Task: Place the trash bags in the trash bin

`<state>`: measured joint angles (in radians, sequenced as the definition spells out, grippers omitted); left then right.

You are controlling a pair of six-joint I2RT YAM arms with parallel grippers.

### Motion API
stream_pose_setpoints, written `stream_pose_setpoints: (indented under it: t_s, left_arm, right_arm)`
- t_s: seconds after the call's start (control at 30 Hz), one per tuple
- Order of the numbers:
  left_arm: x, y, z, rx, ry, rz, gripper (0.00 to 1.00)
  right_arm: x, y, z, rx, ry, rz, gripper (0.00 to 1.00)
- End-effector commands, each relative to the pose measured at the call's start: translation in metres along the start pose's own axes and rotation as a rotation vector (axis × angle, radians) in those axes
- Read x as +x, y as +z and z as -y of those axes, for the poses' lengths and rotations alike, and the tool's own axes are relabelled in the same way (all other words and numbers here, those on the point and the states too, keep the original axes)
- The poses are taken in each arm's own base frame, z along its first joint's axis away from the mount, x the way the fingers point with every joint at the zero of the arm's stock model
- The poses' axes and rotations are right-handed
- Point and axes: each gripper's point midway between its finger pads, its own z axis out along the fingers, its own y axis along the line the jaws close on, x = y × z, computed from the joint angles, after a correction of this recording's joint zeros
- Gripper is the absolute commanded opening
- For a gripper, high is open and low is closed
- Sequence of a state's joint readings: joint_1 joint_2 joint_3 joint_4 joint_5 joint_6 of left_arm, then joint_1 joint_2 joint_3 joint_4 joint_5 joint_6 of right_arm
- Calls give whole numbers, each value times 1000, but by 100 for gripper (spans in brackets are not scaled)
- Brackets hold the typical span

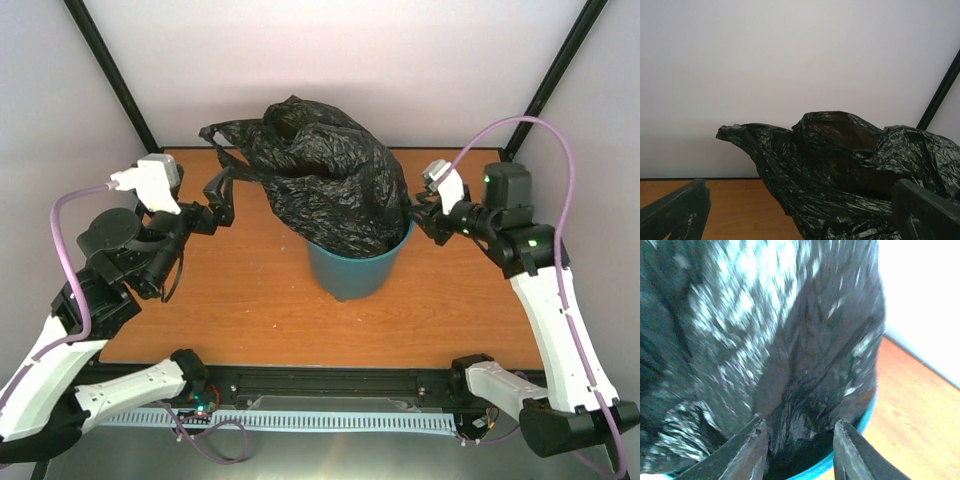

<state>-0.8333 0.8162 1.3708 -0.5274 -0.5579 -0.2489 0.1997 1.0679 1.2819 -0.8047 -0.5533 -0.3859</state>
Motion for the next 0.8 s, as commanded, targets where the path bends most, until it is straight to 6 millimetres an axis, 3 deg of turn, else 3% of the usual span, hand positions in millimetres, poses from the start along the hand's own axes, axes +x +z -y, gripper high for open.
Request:
stream_pose_setpoints:
  t_s: [0.0, 0.23, 0.37, 0.47, 0.57, 0.63, 0.77]
  left_arm:
    - [-10, 5, -3, -52, -67, 4, 100]
    - [-26, 41, 8, -101, -82, -32, 100]
    - [-38, 69, -3, -112, -139, -75, 99]
    - [-41, 79, -11, -148, -146, -95, 98]
    - [-32, 84, -24, -163, -165, -134, 98]
    - [-15, 89, -34, -141, -202, -187, 97]
    - [10, 96, -38, -69, -278, -274, 94]
  right_arm:
    - [-18, -33, 3, 100, -22, 11, 40]
    - [-17, -46, -40, -79, -99, 55, 50]
    - [-9, -46, -40, -70, -122, 33, 52]
    - [-4, -48, -46, -89, -136, 18, 53]
    - [0, -49, -53, -129, -160, 6, 55]
    - [2, -47, -52, -128, -169, -8, 56]
    - [6, -40, -49, -137, -189, -32, 57]
